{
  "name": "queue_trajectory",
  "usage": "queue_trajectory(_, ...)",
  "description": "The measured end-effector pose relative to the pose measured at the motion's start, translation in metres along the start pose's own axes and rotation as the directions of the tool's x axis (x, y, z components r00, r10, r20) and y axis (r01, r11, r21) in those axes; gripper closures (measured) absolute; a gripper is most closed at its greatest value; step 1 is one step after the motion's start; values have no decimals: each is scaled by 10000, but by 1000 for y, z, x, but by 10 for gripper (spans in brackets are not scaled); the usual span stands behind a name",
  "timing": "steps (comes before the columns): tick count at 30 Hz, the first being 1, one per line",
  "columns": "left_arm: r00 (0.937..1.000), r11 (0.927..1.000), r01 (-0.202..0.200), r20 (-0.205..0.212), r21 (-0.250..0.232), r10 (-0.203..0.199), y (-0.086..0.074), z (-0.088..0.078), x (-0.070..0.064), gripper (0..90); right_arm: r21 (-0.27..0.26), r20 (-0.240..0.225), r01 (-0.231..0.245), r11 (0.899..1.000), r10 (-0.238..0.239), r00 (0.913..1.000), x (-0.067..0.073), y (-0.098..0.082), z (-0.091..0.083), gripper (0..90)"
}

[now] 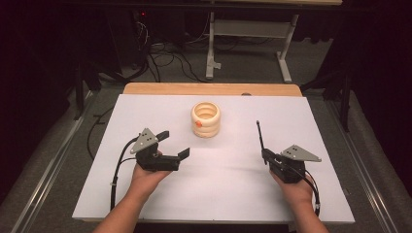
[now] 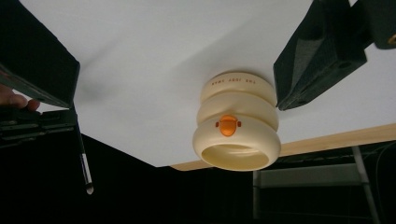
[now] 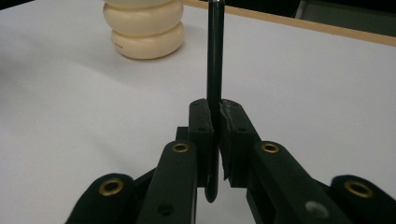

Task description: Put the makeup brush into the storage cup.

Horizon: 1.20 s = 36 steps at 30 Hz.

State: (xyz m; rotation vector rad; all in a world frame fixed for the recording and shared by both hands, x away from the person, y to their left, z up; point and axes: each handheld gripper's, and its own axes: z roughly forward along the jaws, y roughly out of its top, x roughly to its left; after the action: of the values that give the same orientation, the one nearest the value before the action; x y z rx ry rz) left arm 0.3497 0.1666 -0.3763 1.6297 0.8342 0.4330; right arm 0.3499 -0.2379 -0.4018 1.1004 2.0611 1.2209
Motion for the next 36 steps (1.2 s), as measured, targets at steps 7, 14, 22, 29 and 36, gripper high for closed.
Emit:
queue_trajectory(7, 9995, 9999, -112, 284, 51, 110, -2, 20, -8, 12, -2, 8, 188, 9998, -188, 9998, 3, 1, 0, 861)
queue_trajectory(14, 9975, 9994, -355, 616, 10, 353, -11, 29, -17, 11, -105, 23, 287, 9995, -287, 9996, 6, 1, 0, 861)
queue_trajectory(22, 9962, 9994, -353, 800, 54, 347, -16, 31, -21, 11, -201, -33, 525, 9984, -525, 9986, 13, 3, 2, 861)
queue_trajectory(29, 9954, 9992, -391, 877, 32, 387, -16, 29, -23, 11, -330, -99, 606, 9976, -610, 9981, 19, 5, 5, 861)
queue_trajectory(36, 9948, 9992, -390, 940, 29, 385, -16, 29, -24, 11, -448, -291, 601, 9972, -614, 9977, 25, 12, 11, 861)
